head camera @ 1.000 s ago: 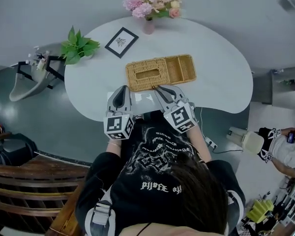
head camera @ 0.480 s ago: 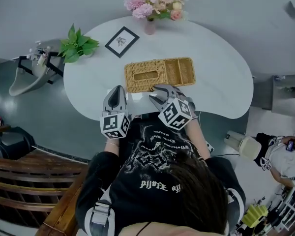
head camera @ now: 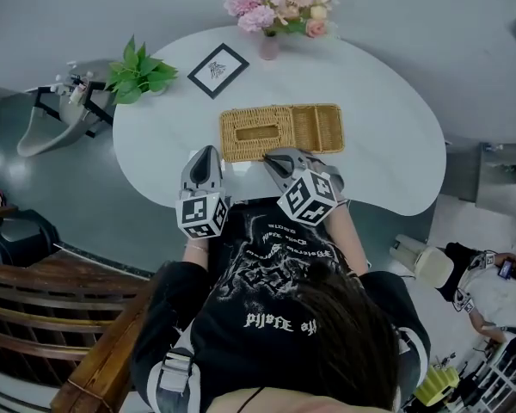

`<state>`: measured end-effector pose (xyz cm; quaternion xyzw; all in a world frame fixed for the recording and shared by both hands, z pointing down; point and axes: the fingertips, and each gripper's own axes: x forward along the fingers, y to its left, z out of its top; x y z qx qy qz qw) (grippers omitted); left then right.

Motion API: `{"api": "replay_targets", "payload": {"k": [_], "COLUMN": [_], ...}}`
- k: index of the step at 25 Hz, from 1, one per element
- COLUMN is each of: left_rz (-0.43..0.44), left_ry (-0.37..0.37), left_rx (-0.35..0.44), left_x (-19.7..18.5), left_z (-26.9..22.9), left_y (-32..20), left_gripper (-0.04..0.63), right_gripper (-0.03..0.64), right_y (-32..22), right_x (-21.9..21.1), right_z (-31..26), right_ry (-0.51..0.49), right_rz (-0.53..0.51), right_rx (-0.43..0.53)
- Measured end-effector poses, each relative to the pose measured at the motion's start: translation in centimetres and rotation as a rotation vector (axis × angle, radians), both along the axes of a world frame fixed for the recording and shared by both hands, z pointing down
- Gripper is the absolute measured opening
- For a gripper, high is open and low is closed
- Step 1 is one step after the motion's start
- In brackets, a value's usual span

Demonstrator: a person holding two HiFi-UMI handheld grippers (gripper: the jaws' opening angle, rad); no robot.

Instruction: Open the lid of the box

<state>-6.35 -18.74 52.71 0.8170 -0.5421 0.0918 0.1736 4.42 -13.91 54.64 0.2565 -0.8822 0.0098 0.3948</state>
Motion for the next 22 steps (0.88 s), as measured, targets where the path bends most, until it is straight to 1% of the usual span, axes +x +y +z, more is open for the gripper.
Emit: {"api": "replay_targets", "payload": {"k": [7, 17, 22], "left_rz": [-0.018, -0.032, -0.048], "left_ry": [-0.009, -0.009, 0.005], "left_rx": [-0.002, 0.007, 0.013], "left_x": [-0.2, -0.4, -0.8], "left_z": [0.3, 0.2, 0.2], "left_y": [-0.5, -1.5, -1.9], "left_gripper": [0.025, 0.025, 0.025], "right_gripper": [0.035, 0.035, 0.035], "right_y": [-0.3, -0.3, -0.4], "right_x": [-0.1, 0.0, 0.1], "right_z": [0.0, -0.4, -1.2], "right_ry": [-0.006, 0.033, 0.053], "right_rz": [-0.040, -0.128, -0.167], "right_rx": [-0.022, -0.033, -0.051]}}
